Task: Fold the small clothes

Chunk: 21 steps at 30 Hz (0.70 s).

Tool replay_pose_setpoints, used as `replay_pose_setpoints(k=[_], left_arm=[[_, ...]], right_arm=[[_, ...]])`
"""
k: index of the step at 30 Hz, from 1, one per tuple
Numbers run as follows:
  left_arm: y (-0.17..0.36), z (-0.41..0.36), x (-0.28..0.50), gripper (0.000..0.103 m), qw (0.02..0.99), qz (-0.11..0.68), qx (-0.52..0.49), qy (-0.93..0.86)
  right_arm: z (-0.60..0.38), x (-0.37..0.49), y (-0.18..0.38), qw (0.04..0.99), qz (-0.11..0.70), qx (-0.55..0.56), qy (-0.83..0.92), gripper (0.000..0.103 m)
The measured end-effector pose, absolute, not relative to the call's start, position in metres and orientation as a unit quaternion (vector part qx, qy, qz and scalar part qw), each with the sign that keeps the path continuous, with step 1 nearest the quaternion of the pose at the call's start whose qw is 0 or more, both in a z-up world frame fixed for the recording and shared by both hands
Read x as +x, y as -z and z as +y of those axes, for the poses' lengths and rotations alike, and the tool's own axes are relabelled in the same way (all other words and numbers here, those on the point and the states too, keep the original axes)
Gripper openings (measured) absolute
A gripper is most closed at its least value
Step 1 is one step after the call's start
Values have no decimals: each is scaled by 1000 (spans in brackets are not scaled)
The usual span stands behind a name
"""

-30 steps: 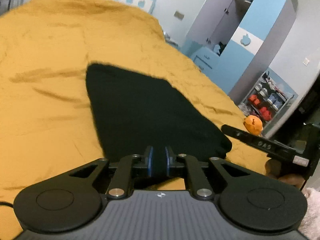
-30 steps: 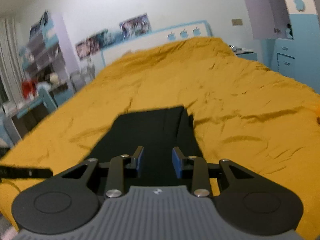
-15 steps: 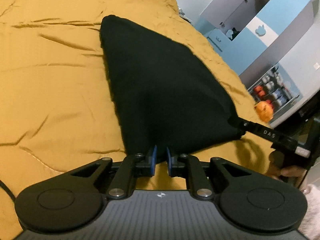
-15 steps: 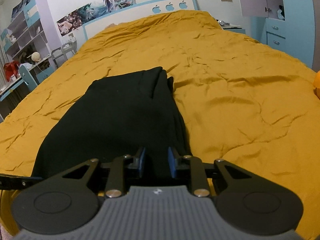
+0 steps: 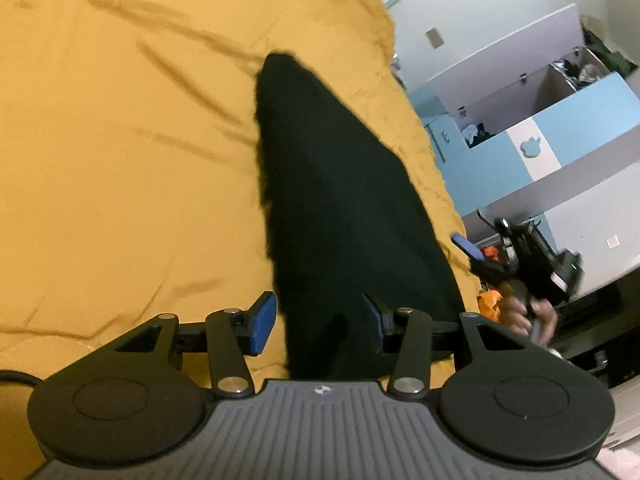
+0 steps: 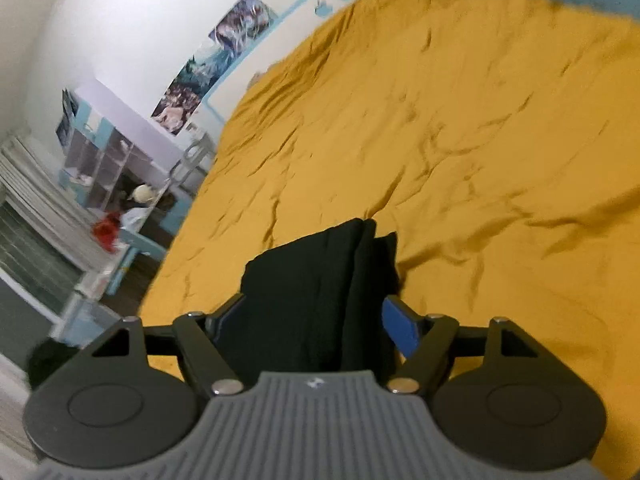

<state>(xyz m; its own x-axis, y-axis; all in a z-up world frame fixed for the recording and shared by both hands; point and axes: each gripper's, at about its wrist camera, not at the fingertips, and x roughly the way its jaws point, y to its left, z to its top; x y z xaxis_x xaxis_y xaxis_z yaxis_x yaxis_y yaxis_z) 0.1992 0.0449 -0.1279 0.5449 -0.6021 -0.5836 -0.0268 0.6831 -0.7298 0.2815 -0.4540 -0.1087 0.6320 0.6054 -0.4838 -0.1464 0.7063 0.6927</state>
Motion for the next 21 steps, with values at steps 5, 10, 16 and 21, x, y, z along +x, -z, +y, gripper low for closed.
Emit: replay_pose_setpoints(k=[5,10,16,21], left_arm=[[149,46,214,56,774,473,-372,197],[165,45,230,58,738,483,-415,223],[177,30,251,70,715,498,-423,248],[180,22,265,74,697,510,-433,258]], right_arm=[[-451,332,150,807,431,327,-238,72],[-441,362,181,772,448,358,-275,73],[-425,395,199,734,445,401,-321,78],[-418,414,209,718,431,431,-336,79]])
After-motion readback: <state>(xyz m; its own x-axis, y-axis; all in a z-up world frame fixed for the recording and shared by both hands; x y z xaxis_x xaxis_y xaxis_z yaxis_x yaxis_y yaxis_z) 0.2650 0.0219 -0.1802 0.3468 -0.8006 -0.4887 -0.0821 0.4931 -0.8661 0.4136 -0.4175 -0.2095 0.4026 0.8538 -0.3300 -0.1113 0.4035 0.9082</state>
